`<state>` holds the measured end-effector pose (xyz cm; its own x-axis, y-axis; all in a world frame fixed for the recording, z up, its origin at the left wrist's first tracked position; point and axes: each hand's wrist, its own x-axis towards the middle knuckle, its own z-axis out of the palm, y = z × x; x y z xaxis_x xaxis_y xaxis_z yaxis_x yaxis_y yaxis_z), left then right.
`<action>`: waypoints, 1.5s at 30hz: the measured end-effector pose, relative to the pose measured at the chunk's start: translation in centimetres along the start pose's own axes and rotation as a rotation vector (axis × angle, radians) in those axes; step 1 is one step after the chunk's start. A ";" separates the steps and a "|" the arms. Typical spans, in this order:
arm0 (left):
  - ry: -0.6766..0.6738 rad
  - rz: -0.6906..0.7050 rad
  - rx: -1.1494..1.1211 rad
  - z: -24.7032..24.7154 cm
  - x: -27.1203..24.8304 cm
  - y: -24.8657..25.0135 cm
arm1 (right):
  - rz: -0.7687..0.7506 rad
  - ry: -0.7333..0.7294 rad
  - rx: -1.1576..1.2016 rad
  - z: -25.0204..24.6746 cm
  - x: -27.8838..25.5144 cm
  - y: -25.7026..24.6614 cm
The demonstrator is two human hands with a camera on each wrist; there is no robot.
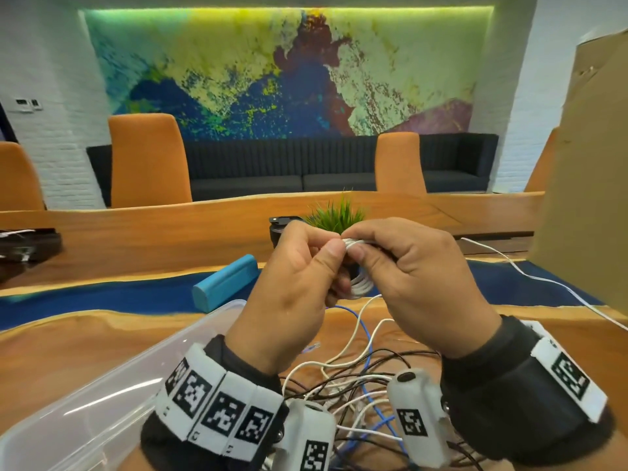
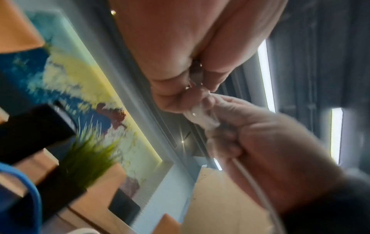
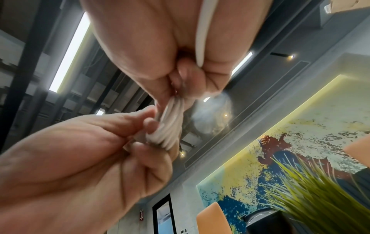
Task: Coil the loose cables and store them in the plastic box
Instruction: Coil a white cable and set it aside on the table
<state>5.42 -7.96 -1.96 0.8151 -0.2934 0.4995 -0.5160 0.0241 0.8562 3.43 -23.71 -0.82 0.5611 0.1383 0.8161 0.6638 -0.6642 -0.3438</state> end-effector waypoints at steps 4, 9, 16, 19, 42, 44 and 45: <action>0.013 0.214 0.352 -0.4 -0.3 0.3 | -0.004 0.039 -0.027 0.1 -0.1 0.0; 0.037 0.243 0.504 -1.1 -0.3 1.4 | -0.011 0.102 -0.047 0.4 -0.1 0.2; 0.111 0.043 0.128 -3.1 0.7 0.9 | 0.079 -0.140 0.032 -0.4 0.0 0.6; 0.197 0.001 0.095 -4.7 1.1 1.1 | 0.079 -0.208 -0.104 -1.4 0.0 1.6; -0.051 -0.060 -0.247 -3.7 0.5 1.5 | 0.767 0.255 0.867 -0.7 0.7 0.2; -0.048 -0.051 -0.247 -3.4 0.5 1.4 | 0.795 0.234 0.958 -0.2 0.6 -0.3; -0.040 -0.047 -0.246 -3.3 0.5 1.3 | 0.801 0.193 1.000 -0.1 0.5 -0.6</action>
<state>6.04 -4.96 -0.13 0.8233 -0.3371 0.4567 -0.3941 0.2396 0.8873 3.32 -23.30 -0.14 0.9474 -0.2031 0.2473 0.3043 0.3332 -0.8924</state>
